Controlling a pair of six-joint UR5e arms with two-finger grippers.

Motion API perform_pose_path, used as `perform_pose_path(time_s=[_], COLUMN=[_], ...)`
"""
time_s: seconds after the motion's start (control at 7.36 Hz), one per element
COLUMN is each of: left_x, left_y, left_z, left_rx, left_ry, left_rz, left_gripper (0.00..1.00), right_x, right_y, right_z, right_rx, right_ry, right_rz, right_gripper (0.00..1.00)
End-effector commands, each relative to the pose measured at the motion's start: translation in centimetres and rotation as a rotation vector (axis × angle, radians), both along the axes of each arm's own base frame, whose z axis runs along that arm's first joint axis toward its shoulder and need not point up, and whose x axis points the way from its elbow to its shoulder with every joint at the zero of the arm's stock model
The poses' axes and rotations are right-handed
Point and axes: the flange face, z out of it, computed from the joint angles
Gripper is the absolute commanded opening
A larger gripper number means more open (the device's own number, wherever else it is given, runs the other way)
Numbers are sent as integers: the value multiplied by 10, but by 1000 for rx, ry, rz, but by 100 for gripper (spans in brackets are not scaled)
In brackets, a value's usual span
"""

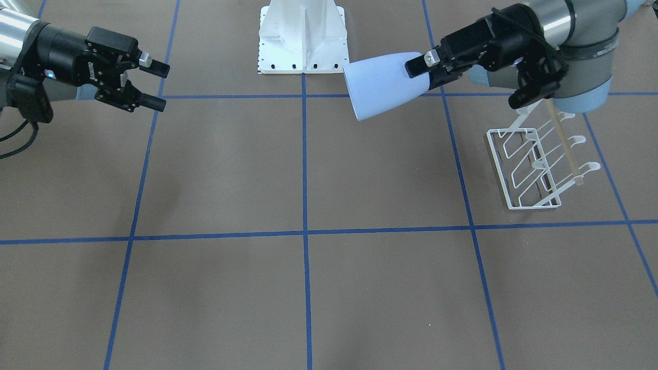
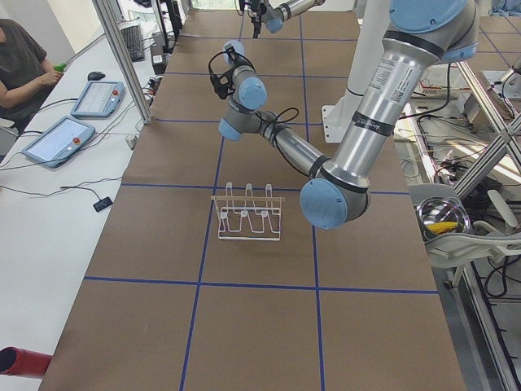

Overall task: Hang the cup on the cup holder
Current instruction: 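Carry the cup toward the wire rack with the left gripper while the right gripper withdraws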

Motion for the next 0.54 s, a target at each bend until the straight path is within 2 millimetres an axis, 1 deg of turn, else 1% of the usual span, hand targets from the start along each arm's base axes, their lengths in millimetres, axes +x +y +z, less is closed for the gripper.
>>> perform_pose_path(time_s=[0.0, 0.14, 0.27, 0.41], left_x=[-69, -89, -99, -115], left_y=[-50, -65, -69, -70], left_z=[14, 35, 65, 83], left_rx=[13, 47, 85, 115], left_ry=[-333, -481, -584, -655], left_rz=[-87, -94, -112, -135], left_gripper=[0, 0, 0, 0], right_x=[35, 50, 66, 78], right_y=[-36, -45, -53, -61], right_z=[47, 73, 97, 120], right_rx=[40, 92, 142, 176], right_ry=[195, 307, 422, 539], right_rz=[118, 167, 200, 211], right_gripper=[100, 100, 100, 100])
